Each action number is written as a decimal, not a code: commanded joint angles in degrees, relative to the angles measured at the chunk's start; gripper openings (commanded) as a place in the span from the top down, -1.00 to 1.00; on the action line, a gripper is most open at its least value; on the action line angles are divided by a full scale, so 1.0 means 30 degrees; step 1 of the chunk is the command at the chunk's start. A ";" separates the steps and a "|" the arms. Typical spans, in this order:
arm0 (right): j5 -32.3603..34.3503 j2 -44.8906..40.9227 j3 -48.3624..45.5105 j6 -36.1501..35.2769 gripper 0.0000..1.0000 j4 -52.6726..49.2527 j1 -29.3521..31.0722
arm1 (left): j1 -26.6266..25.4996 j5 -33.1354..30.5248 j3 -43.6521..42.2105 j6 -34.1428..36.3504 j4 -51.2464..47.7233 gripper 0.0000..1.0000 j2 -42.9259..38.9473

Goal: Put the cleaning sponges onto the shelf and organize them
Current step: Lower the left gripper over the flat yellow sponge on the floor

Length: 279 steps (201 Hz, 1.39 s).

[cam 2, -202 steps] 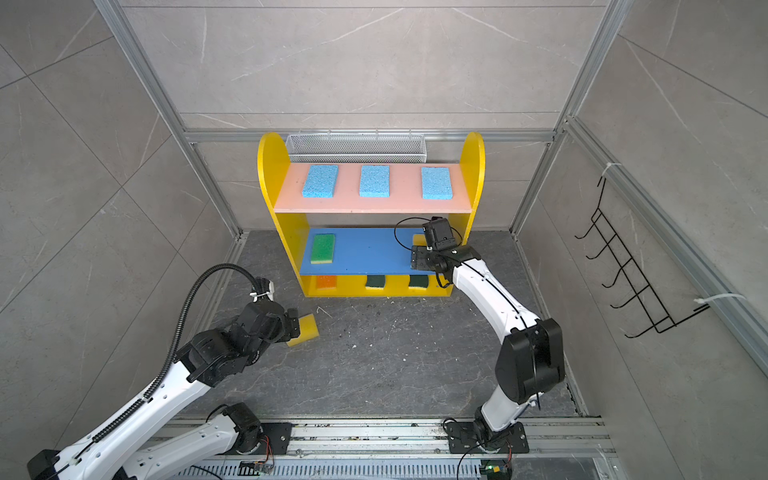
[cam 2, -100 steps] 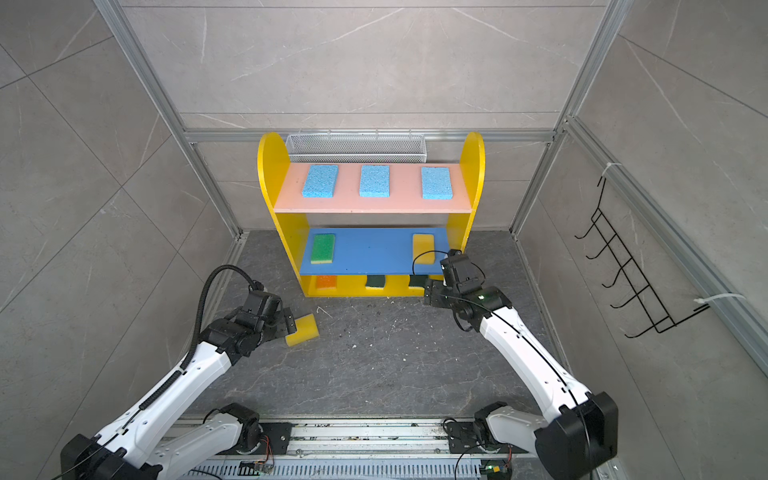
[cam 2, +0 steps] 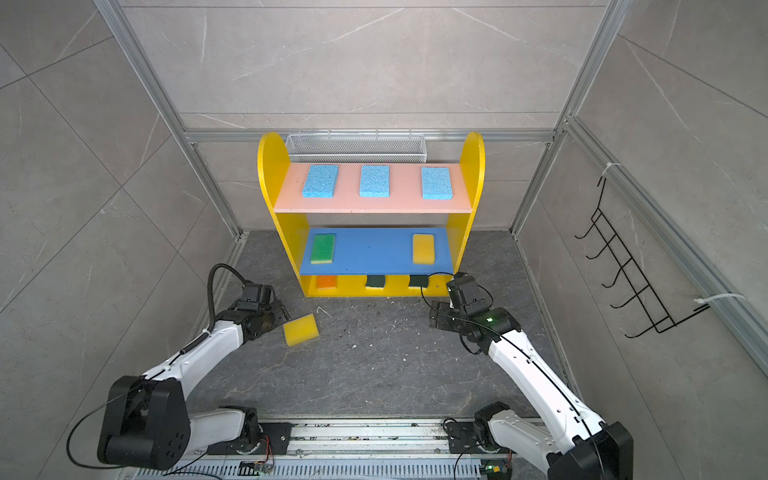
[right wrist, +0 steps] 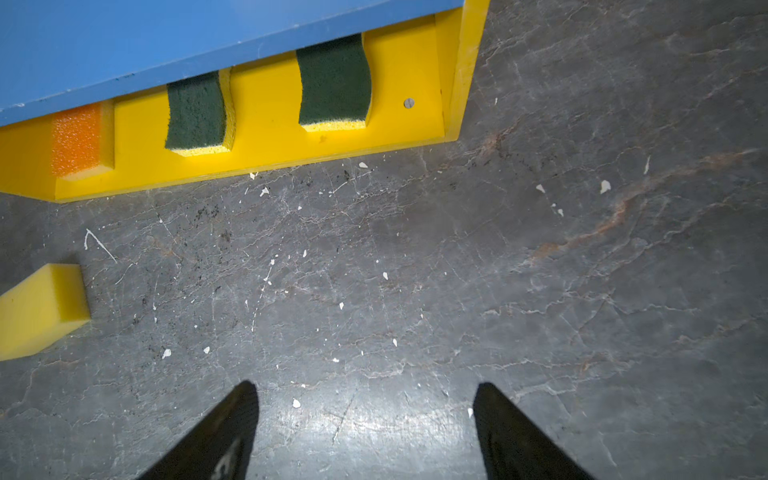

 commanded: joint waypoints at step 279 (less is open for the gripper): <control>-0.0649 -0.3657 -0.1472 -0.0231 -0.68 -0.1546 0.0109 | -0.4434 0.4094 0.0551 0.1872 -0.3006 -0.86 -0.3567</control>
